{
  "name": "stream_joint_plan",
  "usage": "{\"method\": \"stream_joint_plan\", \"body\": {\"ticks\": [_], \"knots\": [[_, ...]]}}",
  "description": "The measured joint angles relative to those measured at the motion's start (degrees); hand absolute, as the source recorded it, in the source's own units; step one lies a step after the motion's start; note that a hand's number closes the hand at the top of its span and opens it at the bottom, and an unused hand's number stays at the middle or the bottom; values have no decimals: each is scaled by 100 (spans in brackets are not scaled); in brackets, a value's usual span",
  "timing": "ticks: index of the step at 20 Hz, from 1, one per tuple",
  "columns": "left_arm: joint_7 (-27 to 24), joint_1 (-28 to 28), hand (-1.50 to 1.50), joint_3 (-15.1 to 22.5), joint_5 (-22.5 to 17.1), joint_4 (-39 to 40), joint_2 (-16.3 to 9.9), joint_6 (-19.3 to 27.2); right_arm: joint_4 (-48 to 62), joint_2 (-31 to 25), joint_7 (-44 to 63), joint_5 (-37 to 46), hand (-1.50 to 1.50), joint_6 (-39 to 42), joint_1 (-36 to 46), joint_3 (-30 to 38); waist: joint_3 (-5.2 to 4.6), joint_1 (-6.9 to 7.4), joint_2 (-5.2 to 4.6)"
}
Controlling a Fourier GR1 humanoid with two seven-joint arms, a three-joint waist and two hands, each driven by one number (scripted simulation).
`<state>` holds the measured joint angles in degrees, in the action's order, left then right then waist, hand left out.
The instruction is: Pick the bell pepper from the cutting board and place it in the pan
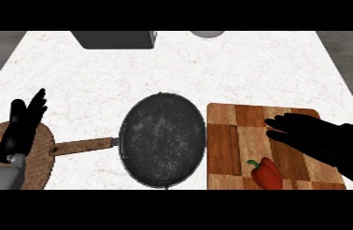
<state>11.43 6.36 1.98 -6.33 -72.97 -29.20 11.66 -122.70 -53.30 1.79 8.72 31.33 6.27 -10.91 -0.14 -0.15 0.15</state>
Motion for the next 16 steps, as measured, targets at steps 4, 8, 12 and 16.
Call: {"method": "stream_joint_plan", "body": {"ticks": [4,8,12,16], "knots": [[34,78,0,12,69,42,88,-26,-253,137,605,677,-150,195,76,-615,5,26,-9],[36,12,0,-43,171,-50,157,-41,-247,388,801,1317,-150,394,-10,-995,11,29,-10],[139,30,0,-150,212,-117,169,-178,45,710,642,2061,-150,339,-148,-1277,15,25,-12],[34,12,0,-218,335,-29,313,-203,248,958,505,2770,-150,204,-288,-1465,15,18,-12]]}}
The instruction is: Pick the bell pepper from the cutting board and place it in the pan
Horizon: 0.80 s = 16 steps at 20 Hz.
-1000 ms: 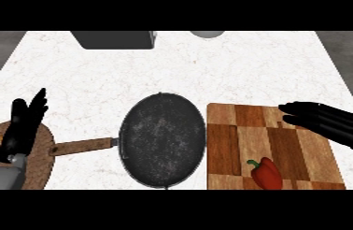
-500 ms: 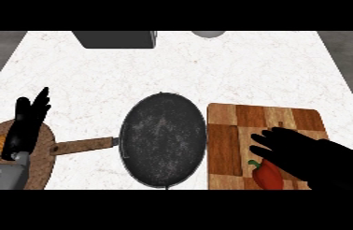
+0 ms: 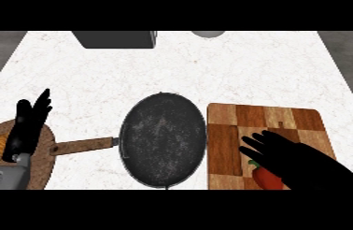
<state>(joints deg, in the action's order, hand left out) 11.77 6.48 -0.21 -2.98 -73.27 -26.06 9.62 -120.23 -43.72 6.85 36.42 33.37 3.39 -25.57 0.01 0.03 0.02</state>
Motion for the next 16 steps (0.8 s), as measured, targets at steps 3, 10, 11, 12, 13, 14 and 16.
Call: {"method": "stream_joint_plan", "body": {"ticks": [3,10,11,12,13,14,16], "knots": [[93,54,0,-57,97,-49,59,-2,-24,56,-86,411,-150,-35,-220,-27,0,-12,2],[25,98,0,-259,288,54,180,-113,258,375,-458,1149,-150,-50,-421,-120,-1,-9,2],[19,171,0,-299,318,120,177,-149,256,434,-479,1188,-150,28,-407,-95,0,-11,-1],[93,146,0,-273,368,27,240,-119,264,464,-538,1266,-150,3,-464,-84,0,-10,1],[78,171,0,-295,402,76,272,-130,312,482,-642,1351,-150,-41,-522,-66,0,-13,1],[47,177,0,-347,395,110,274,-191,371,522,-713,1425,-150,-53,-529,-29,0,-13,0],[99,99,0,-434,381,-13,229,-313,462,676,-754,1566,-150,-39,-518,-29,0,-6,1]]}}
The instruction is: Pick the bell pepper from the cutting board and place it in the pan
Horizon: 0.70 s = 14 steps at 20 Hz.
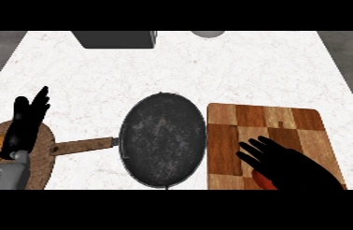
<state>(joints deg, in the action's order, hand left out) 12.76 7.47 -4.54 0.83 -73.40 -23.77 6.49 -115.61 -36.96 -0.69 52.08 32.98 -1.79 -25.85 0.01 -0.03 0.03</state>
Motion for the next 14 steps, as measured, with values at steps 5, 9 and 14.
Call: {"method": "stream_joint_plan", "body": {"ticks": [5,9,14], "knots": [[158,-92,0,-38,158,-232,130,4,330,289,-208,339,-150,-76,14,-8,1,3,0],[119,-178,0,-170,192,-299,169,-102,476,524,-255,610,-150,-54,-8,-24,0,4,0],[4,58,0,-309,255,37,195,-224,997,826,-308,923,-150,-30,226,-11,-1,3,-4]]}}
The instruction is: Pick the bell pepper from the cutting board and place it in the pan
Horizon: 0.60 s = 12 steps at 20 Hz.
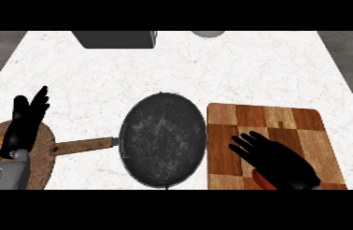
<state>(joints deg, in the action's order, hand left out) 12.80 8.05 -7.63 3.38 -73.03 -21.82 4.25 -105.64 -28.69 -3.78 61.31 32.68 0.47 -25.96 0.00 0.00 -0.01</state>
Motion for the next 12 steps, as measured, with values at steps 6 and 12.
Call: {"method": "stream_joint_plan", "body": {"ticks": [6,12], "knots": [[279,-163,0,1,99,-470,71,-39,174,-13,-336,380,150,-282,-42,-33,2,8,5],[94,-105,0,-121,151,-204,108,-116,514,11,-786,774,150,-953,133,76,-3,1,4]]}}
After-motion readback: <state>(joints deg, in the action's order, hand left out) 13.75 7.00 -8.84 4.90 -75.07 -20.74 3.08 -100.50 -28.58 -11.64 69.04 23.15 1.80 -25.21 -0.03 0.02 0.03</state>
